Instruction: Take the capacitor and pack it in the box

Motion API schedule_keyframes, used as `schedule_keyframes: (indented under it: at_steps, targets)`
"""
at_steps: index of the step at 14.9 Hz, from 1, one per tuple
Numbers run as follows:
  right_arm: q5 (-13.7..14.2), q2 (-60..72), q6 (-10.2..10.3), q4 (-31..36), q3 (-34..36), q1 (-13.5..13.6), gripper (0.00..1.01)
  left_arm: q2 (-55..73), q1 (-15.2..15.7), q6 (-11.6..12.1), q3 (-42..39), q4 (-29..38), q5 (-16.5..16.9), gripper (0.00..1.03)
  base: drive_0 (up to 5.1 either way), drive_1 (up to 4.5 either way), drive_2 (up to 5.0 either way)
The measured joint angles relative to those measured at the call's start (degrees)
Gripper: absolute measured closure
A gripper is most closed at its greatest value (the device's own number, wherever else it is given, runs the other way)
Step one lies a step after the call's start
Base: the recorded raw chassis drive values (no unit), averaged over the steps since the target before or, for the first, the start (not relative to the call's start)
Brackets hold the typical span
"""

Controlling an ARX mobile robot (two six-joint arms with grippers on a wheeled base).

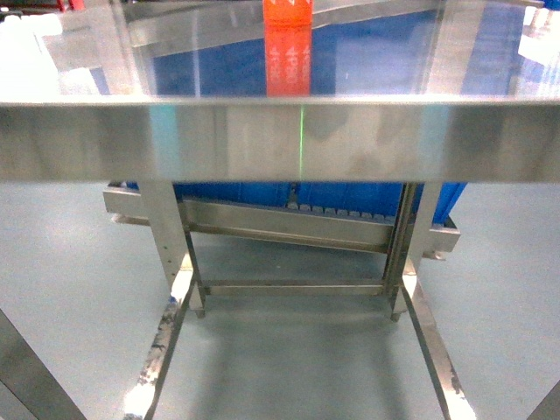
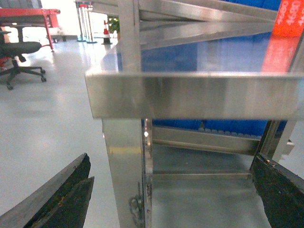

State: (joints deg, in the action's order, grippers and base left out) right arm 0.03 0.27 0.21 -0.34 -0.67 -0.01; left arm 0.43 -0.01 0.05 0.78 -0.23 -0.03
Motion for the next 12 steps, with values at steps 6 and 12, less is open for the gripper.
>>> schedule_keyframes:
  at_steps: [6,12]
  targets:
    - [-0.1,0.0,-0.1,0.0,0.0,0.0,0.03,0.0,0.0,0.0,0.0,0.0,0.0,0.05,0.0,0.00,0.0]
    - [0.0,0.0,-0.1,0.3,0.0,0.0,0.03,0.0,0.0,0.0,0.0,0.2,0.0,0.05,0.0,0.00,0.0]
